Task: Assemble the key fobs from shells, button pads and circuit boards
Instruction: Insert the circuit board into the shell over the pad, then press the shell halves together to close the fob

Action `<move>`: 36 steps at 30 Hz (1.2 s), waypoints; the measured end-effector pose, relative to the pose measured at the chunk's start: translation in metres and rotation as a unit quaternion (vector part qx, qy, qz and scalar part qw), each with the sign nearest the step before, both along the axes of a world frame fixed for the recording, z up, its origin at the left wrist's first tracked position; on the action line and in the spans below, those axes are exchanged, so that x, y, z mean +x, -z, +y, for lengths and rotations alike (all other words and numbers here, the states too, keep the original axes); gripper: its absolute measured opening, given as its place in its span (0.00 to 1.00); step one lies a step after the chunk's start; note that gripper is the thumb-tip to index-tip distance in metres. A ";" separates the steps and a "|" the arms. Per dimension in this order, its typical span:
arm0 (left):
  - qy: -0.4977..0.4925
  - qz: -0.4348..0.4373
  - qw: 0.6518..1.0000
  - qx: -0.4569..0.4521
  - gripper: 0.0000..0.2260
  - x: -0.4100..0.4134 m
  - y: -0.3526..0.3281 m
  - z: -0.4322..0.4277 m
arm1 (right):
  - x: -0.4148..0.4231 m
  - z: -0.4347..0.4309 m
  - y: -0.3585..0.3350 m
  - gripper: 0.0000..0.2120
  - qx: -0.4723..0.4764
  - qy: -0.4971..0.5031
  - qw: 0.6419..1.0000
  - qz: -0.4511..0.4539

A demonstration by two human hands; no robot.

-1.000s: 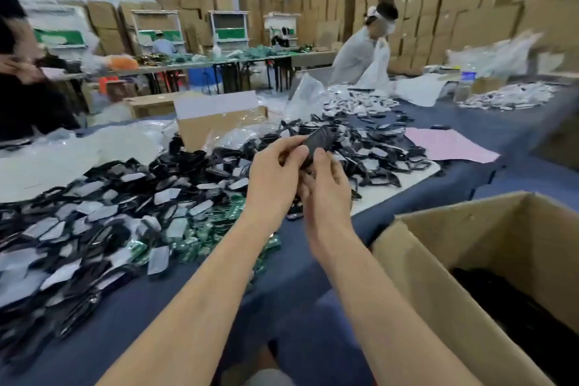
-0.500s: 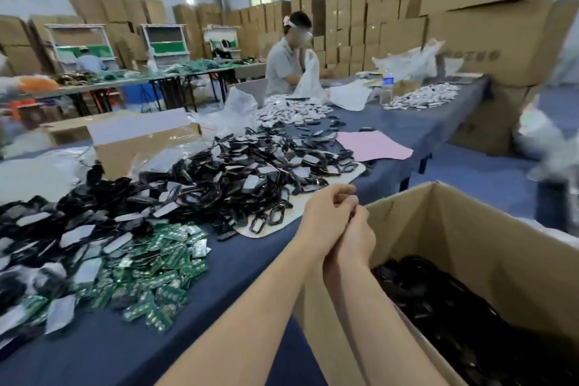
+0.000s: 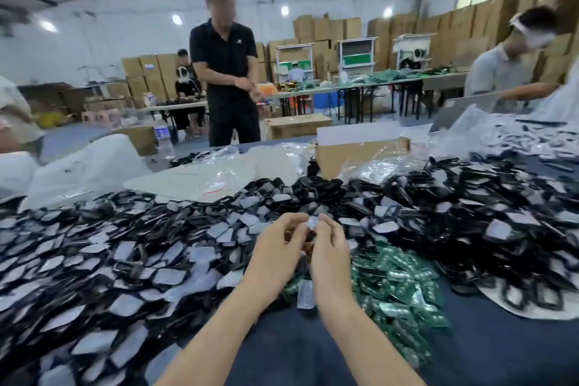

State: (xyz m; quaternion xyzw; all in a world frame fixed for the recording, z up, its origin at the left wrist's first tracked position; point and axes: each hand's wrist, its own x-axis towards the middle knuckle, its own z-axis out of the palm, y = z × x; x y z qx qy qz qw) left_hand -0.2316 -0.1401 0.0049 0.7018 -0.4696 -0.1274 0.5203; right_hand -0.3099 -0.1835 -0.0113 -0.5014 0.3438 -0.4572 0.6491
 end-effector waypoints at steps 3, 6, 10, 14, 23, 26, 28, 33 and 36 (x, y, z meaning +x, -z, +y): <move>-0.083 -0.029 0.995 0.041 0.08 0.075 0.009 0.040 | 0.059 0.010 0.002 0.10 -0.063 -0.064 0.994 0.060; -0.140 -0.016 0.987 0.072 0.09 0.135 0.012 0.076 | 0.107 0.014 -0.001 0.10 -0.098 -0.113 0.984 0.096; -0.199 -0.021 0.974 0.111 0.10 0.198 0.007 0.107 | 0.161 0.020 -0.004 0.10 -0.120 -0.162 0.973 0.112; -0.245 -0.046 0.958 0.140 0.11 0.241 0.004 0.125 | 0.203 0.028 -0.005 0.11 -0.138 -0.193 0.965 0.111; -0.317 -0.127 0.900 0.270 0.11 0.302 0.006 0.154 | 0.245 0.037 0.003 0.12 -0.143 -0.227 0.955 0.126; -0.312 -0.146 0.881 0.324 0.11 0.315 0.007 0.156 | 0.248 0.032 0.006 0.10 -0.134 -0.227 0.958 0.114; -0.308 -0.149 0.874 0.345 0.10 0.318 0.008 0.155 | 0.247 0.028 0.006 0.10 -0.131 -0.224 0.960 0.107; -0.276 -0.167 0.884 0.338 0.11 0.311 0.009 0.135 | 0.240 0.008 0.001 0.10 -0.144 -0.197 0.964 0.109; -0.233 -0.175 0.897 0.334 0.11 0.300 0.007 0.117 | 0.233 -0.004 0.001 0.11 -0.138 -0.182 0.967 0.111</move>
